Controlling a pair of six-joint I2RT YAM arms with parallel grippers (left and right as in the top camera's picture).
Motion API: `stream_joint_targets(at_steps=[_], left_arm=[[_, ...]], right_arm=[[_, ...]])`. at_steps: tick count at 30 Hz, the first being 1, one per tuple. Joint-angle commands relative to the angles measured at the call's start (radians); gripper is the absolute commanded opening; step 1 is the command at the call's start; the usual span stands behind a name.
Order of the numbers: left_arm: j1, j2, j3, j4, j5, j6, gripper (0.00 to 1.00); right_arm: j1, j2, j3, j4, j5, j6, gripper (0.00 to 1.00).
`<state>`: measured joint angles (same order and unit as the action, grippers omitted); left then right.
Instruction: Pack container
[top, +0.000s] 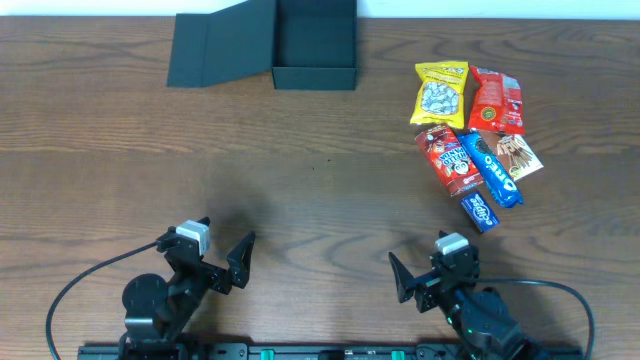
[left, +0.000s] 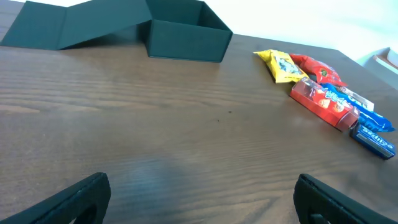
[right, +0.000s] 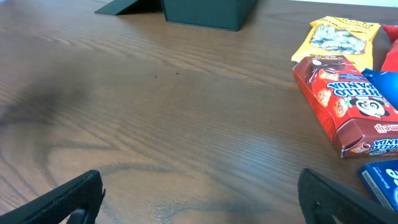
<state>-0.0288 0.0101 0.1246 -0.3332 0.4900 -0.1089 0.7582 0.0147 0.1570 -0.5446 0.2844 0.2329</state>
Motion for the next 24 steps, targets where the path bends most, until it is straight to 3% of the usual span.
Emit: stream_joint_targets(at_steps=[1,20,24], left_arm=[[0.002,-0.006,-0.021,-0.006,0.0,-0.011,0.95],[0.002,-0.006,-0.021,0.02,-0.051,-0.014,0.95],[0.002,-0.006,-0.021,0.076,-0.032,-0.103,0.95]], right_arm=[[0.008,-0.009,-0.008,0.0,0.0,-0.01,0.99],[0.008,-0.009,-0.008,0.0,0.0,-0.01,0.99],[0.008,-0.009,-0.008,0.0,0.0,-0.01,0.99]])
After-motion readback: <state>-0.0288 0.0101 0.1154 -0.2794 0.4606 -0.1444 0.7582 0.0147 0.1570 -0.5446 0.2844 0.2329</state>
